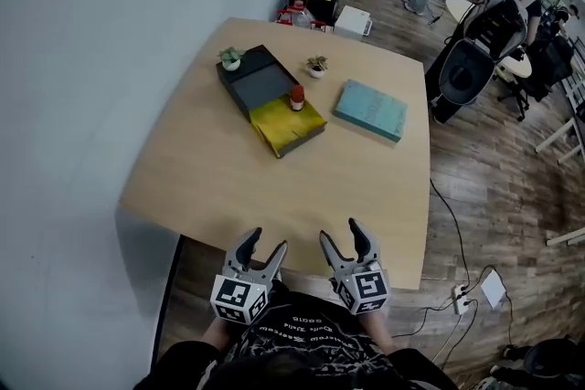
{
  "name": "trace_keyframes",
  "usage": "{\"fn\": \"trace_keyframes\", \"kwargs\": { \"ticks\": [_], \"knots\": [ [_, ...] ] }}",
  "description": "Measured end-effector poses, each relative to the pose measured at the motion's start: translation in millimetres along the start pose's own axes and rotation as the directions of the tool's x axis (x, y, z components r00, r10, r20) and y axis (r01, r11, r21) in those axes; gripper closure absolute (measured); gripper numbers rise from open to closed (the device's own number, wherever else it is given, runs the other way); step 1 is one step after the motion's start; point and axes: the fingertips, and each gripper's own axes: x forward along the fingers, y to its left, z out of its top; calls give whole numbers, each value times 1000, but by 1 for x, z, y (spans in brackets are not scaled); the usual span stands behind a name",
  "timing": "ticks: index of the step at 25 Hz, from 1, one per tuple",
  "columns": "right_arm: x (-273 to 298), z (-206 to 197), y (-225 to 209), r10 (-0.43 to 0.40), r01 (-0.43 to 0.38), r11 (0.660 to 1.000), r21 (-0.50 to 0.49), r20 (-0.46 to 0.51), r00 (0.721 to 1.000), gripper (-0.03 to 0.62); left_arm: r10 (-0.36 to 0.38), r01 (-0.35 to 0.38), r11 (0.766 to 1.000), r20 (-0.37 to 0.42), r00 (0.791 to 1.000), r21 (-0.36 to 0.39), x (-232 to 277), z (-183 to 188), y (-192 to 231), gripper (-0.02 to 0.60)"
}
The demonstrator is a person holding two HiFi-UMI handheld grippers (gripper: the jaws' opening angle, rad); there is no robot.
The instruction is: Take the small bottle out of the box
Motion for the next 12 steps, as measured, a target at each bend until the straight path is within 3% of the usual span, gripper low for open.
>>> {"fn": "trace_keyframes", "kwargs": {
  "ticks": [5,12],
  "knots": [
    [27,8,1,-45,45,999,-23,-4,999,298,-10,9,1000,18,1000,3,15,17,40,331],
    [53,24,5,-17,17,1000,11,3,1000,299,26,-26,999,20,999,-19,30,23,77,331]
  ]
}}
